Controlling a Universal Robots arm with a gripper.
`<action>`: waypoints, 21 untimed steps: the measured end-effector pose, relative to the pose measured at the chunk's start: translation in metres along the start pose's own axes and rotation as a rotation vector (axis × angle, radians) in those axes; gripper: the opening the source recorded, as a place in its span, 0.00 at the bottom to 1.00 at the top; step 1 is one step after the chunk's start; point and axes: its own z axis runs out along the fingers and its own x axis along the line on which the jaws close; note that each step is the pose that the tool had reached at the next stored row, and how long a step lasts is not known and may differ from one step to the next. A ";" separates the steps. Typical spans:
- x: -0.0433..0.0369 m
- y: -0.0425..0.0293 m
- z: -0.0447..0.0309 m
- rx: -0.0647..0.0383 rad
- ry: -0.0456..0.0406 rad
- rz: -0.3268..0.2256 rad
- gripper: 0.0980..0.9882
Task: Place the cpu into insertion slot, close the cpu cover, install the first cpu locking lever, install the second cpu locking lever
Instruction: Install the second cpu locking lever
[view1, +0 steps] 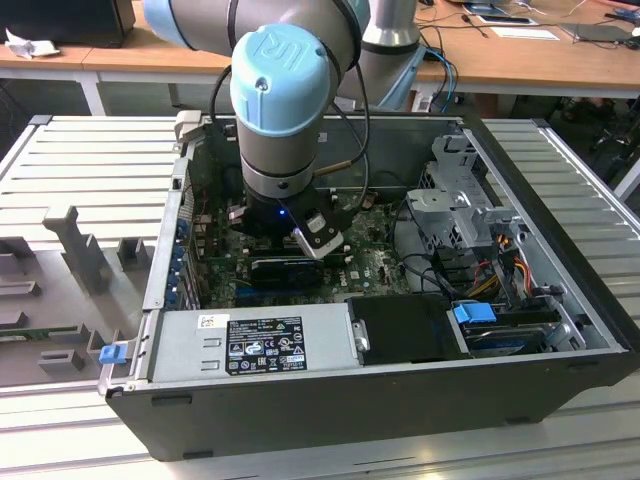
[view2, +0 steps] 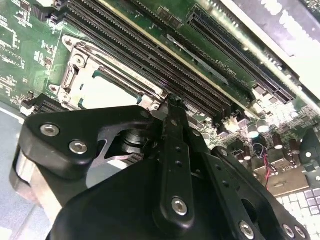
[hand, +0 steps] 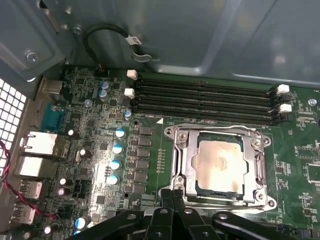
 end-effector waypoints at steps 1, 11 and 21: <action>0.0003 -0.0004 0.0002 -0.005 -0.0004 0.000 0.01; 0.0034 -0.0042 0.0063 -0.031 -0.0026 0.000 0.01; 0.0038 -0.0019 -0.0009 -0.034 -0.0029 0.000 0.01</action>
